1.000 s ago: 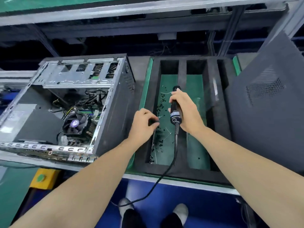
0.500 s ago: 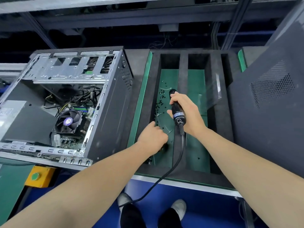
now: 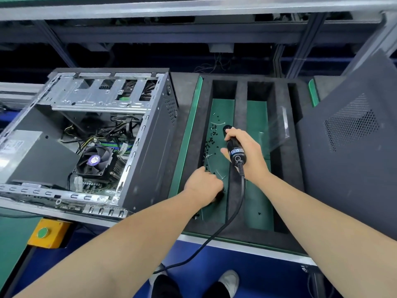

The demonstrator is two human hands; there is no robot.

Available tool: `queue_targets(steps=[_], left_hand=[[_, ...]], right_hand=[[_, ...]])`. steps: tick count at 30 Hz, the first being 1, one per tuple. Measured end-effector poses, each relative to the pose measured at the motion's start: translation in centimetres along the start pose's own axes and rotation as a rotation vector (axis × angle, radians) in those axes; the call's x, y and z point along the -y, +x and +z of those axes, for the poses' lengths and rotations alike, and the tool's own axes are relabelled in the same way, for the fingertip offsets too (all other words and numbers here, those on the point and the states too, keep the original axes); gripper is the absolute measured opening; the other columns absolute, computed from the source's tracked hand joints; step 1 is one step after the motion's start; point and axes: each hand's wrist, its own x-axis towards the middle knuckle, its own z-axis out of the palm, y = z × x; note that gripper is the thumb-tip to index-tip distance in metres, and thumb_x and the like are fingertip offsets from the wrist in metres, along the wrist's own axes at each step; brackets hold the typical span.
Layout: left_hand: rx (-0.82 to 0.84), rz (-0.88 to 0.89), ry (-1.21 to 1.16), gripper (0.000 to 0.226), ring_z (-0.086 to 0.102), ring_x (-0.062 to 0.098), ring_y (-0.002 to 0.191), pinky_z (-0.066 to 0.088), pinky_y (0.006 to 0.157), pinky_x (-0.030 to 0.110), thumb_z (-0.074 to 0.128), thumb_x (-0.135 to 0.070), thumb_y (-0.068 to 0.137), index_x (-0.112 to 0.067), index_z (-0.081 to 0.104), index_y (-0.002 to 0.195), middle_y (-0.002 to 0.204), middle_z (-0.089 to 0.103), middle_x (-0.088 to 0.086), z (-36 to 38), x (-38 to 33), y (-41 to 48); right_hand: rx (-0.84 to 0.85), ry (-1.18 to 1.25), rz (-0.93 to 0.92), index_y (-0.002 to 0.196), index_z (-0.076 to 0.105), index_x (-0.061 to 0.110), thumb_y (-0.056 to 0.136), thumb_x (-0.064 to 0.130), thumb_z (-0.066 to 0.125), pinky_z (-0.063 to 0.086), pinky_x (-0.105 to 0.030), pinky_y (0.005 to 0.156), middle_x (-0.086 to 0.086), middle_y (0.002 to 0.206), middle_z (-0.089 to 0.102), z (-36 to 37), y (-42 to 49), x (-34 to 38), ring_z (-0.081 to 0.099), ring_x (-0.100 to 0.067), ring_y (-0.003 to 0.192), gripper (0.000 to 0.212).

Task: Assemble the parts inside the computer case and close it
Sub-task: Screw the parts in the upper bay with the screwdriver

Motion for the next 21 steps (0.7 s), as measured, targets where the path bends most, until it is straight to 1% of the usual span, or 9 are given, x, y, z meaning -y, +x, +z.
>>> queue_targets(steps=[3, 6, 8, 10, 12, 14, 16, 19, 21], left_hand=[[-0.006, -0.061, -0.177, 0.017, 0.065, 0.027, 0.074, 0.039, 0.063, 0.031, 0.072, -0.027, 0.08, -0.022, 0.056, 0.078, 0.076, 0.058, -0.002, -0.4, 0.2, 0.2], [-0.109, -0.256, -0.671, 0.012, 0.062, 0.031, 0.074, 0.051, 0.061, 0.037, 0.068, -0.017, 0.082, -0.015, 0.056, 0.085, 0.082, 0.06, 0.004, -1.9, 0.6, 0.2], [-0.279, -0.395, -0.995, 0.01, 0.062, 0.023, 0.074, 0.053, 0.066, 0.034, 0.067, -0.009, 0.082, -0.012, 0.059, 0.086, 0.082, 0.065, 0.004, -3.9, 1.4, 0.2], [-0.453, -0.528, -1.172, 0.012, 0.059, 0.007, 0.068, 0.047, 0.065, 0.022, 0.071, -0.008, 0.083, -0.013, 0.066, 0.093, 0.077, 0.067, -0.004, -6.6, 3.0, 0.3], [-0.557, -0.636, -1.277, 0.008, 0.061, 0.0, 0.066, 0.05, 0.068, 0.013, 0.074, -0.014, 0.088, -0.013, 0.074, 0.096, 0.074, 0.069, -0.006, -9.4, 5.3, 0.2], [-0.604, -0.685, -1.289, 0.007, 0.068, 0.008, 0.074, 0.056, 0.08, 0.023, 0.071, -0.016, 0.092, -0.013, 0.077, 0.091, 0.078, 0.074, -0.003, -11.8, 8.1, -0.1], [-0.611, -0.703, -1.273, 0.011, 0.071, 0.017, 0.084, 0.056, 0.085, 0.03, 0.067, -0.015, 0.095, -0.013, 0.076, 0.089, 0.084, 0.076, 0.002, -13.6, 10.8, -1.0], [-0.667, -0.686, -1.37, 0.018, 0.075, 0.025, 0.077, 0.061, 0.075, 0.035, 0.067, -0.009, 0.093, -0.015, 0.072, 0.076, 0.078, 0.077, 0.01, -15.2, 14.2, -2.9], [-0.708, -0.655, -1.476, 0.021, 0.075, 0.026, 0.073, 0.063, 0.076, 0.04, 0.068, -0.005, 0.092, -0.014, 0.071, 0.073, 0.076, 0.076, 0.012, -15.5, 16.0, -4.2]], right_hand=[[-0.003, 0.111, 0.103, 0.098, 0.065, 0.029, 0.082, -0.002, 0.078, 0.055, -0.024, 0.093, 0.005, 0.114, 0.064, -0.1, 0.1, 0.8, 0.061, -0.012, 0.106, 0.037], [-0.063, 0.15, 0.127, 0.104, 0.063, 0.026, 0.084, 0.003, 0.082, 0.052, -0.012, 0.082, 0.003, 0.11, 0.068, -0.4, 0.6, 2.0, 0.065, -0.01, 0.099, 0.036], [-0.111, 0.172, 0.127, 0.105, 0.061, 0.028, 0.085, 0.011, 0.082, 0.057, -0.021, 0.084, 0.009, 0.104, 0.071, -0.9, 1.6, 3.3, 0.07, -0.01, 0.098, 0.033], [-0.176, 0.27, 0.167, 0.106, 0.058, 0.026, 0.084, 0.012, 0.082, 0.06, -0.038, 0.089, 0.006, 0.099, 0.074, -1.6, 3.0, 4.9, 0.073, -0.013, 0.096, 0.035], [-0.246, 0.353, 0.214, 0.109, 0.054, 0.023, 0.082, 0.016, 0.081, 0.063, -0.051, 0.084, 0.002, 0.094, 0.075, -2.4, 4.9, 7.1, 0.075, -0.017, 0.093, 0.039], [-0.33, 0.457, 0.241, 0.108, 0.054, 0.016, 0.078, 0.022, 0.08, 0.065, -0.053, 0.073, 0.006, 0.085, 0.072, -3.5, 6.8, 9.8, 0.072, -0.014, 0.081, 0.04], [-0.398, 0.55, 0.215, 0.102, 0.058, 0.017, 0.077, 0.024, 0.081, 0.066, -0.051, 0.064, 0.009, 0.078, 0.069, -4.6, 8.7, 12.8, 0.072, -0.015, 0.074, 0.035], [-0.432, 0.591, 0.144, 0.082, 0.067, 0.036, 0.075, 0.03, 0.083, 0.065, -0.047, 0.057, 0.01, 0.076, 0.073, -5.6, 10.5, 17.9, 0.076, -0.018, 0.069, 0.018], [-0.465, 0.596, 0.099, 0.073, 0.067, 0.035, 0.077, 0.027, 0.083, 0.064, -0.045, 0.053, 0.013, 0.071, 0.072, -5.6, 11.4, 20.8, 0.075, -0.017, 0.065, 0.019]])
